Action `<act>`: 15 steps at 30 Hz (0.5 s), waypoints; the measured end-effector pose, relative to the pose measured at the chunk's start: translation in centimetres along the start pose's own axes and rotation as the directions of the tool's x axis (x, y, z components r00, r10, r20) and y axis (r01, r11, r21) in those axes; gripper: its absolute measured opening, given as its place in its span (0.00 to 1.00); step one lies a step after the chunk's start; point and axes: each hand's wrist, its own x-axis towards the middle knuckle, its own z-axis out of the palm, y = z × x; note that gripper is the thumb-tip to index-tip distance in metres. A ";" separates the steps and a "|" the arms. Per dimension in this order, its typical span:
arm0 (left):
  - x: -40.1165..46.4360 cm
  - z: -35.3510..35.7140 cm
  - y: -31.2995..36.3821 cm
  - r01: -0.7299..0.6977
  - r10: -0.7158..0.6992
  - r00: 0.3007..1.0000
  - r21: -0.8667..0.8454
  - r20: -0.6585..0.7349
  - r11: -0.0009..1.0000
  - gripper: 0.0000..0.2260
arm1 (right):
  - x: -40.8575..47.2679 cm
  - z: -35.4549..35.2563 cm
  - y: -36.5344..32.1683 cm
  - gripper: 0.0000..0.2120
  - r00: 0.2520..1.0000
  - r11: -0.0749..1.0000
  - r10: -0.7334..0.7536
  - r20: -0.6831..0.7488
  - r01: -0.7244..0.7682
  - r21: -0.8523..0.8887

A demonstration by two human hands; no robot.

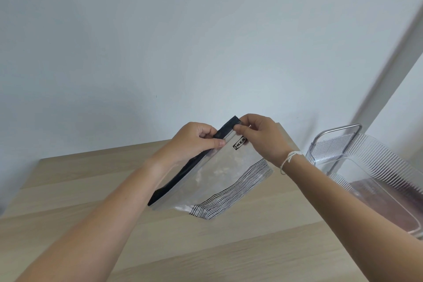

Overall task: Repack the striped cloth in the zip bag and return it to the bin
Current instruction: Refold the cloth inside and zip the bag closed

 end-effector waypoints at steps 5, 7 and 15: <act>0.0 -0.2 0.1 0.060 -0.063 0.995 0.046 0.074 0.997 0.12 | 0.5 -0.1 0.6 0.05 1.000 0.999 -0.009 0.020 0.008 0.039; -0.1 -0.1 0.1 0.074 -0.077 0.995 0.049 0.058 0.996 0.14 | 0.8 -0.2 0.9 0.06 0.999 0.996 0.002 0.037 -0.005 0.086; 0.0 0.0 0.2 0.051 -0.053 0.999 0.132 0.008 0.990 0.15 | 1.1 -0.7 2.0 0.06 0.991 0.973 0.006 0.132 -0.036 0.227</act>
